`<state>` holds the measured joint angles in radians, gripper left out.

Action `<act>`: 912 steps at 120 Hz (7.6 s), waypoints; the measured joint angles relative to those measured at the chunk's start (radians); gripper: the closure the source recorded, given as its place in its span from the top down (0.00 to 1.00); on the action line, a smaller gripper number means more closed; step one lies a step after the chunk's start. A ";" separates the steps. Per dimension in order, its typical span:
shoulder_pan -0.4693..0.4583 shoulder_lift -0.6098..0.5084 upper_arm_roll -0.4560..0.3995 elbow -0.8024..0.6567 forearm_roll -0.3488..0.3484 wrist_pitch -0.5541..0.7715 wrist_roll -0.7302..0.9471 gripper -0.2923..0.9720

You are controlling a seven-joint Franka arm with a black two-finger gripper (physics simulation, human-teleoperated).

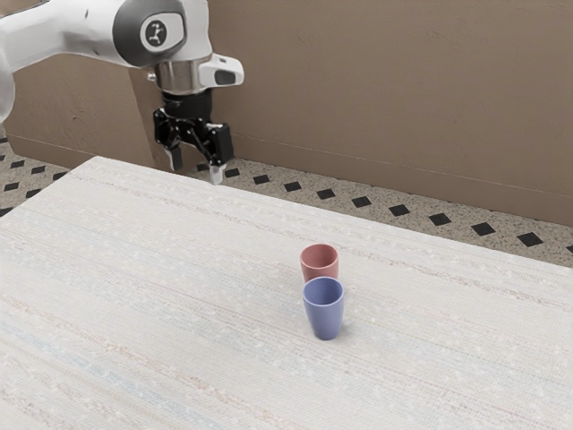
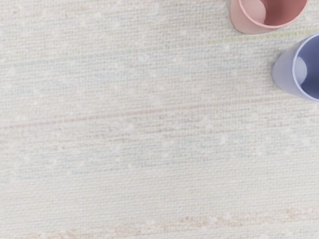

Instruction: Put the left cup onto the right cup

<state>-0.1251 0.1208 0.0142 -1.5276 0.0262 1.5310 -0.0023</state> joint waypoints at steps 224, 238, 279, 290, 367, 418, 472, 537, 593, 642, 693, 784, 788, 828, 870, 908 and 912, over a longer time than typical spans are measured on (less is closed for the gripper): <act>-0.048 0.372 -0.002 0.192 -0.029 0.136 -0.159 0.77; -0.050 0.379 -0.002 0.193 -0.045 0.136 -0.206 0.77; -0.073 0.435 -0.002 0.243 -0.060 0.132 -0.330 0.77; -0.075 0.454 -0.001 0.264 -0.071 0.130 -0.356 0.77; -0.077 0.562 0.003 0.365 -0.084 0.138 -0.463 0.77; -0.074 0.598 0.004 0.375 -0.084 0.162 -0.491 0.77; -0.074 0.655 0.003 0.417 -0.084 0.175 -0.503 0.77; -0.066 0.666 0.003 0.425 -0.084 0.176 -0.507 0.75; -0.072 0.682 0.003 0.432 -0.084 0.176 -0.507 0.62; -0.074 0.700 0.002 0.457 -0.084 0.176 -0.507 0.59; -0.076 0.713 -0.002 0.470 -0.084 0.176 -0.507 0.56; -0.076 0.728 0.000 0.470 -0.084 0.198 -0.507 0.50; -0.076 0.728 0.001 0.470 -0.084 0.198 -0.507 0.50; -0.076 0.729 0.001 0.471 -0.085 0.199 -0.508 0.42; -0.077 0.729 0.001 0.478 -0.085 0.199 -0.508 0.35; -0.079 0.729 0.001 0.478 -0.085 0.199 -0.508 0.30; -0.079 0.729 0.002 0.478 -0.085 0.199 -0.508 0.30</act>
<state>-0.2041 0.8495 0.0159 -1.0496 -0.0583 1.7303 -0.5106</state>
